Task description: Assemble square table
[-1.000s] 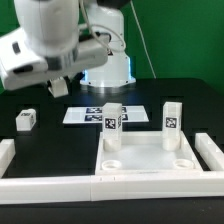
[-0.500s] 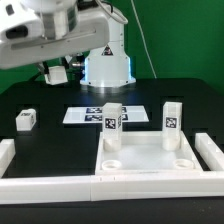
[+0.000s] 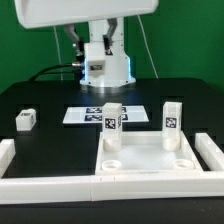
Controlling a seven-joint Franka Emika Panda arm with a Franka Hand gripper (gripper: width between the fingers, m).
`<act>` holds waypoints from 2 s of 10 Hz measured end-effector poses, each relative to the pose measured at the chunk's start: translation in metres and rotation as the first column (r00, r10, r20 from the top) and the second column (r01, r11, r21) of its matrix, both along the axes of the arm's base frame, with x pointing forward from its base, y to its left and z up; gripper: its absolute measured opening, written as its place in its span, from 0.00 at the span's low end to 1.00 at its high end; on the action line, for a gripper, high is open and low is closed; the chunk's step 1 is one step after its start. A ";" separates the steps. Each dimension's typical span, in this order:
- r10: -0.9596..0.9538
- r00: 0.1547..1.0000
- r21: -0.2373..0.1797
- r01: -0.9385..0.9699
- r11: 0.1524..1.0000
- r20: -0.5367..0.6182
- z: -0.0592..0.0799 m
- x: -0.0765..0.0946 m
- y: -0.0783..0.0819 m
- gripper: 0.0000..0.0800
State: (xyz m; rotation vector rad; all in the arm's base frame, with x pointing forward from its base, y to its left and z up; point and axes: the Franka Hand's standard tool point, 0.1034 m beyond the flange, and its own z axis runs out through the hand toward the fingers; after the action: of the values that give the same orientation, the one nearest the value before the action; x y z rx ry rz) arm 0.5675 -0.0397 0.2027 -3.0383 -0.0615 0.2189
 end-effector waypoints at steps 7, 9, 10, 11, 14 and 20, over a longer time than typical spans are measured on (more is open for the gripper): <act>-0.069 0.878 -0.007 0.083 0.997 0.473 -0.015 0.003 0.030 0.36; -0.191 0.797 0.076 0.180 0.981 0.573 -0.020 0.035 0.084 0.36; -0.246 0.753 0.127 0.213 0.969 0.611 -0.031 0.045 0.116 0.36; -0.243 0.729 0.135 0.205 0.969 0.640 -0.038 0.047 0.129 0.36; -0.229 0.675 0.129 0.195 0.972 0.701 -0.041 0.046 0.127 0.36; -0.072 0.719 -0.020 0.118 0.993 0.691 -0.084 0.034 0.104 0.36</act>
Offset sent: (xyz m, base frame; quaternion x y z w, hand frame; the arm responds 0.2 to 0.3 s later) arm 0.0000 0.0000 0.0000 0.0000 0.1296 0.0000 0.9916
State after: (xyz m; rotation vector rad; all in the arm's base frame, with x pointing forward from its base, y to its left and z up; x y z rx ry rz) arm 0.6017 0.0648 0.1185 -2.9739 0.0530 -0.9533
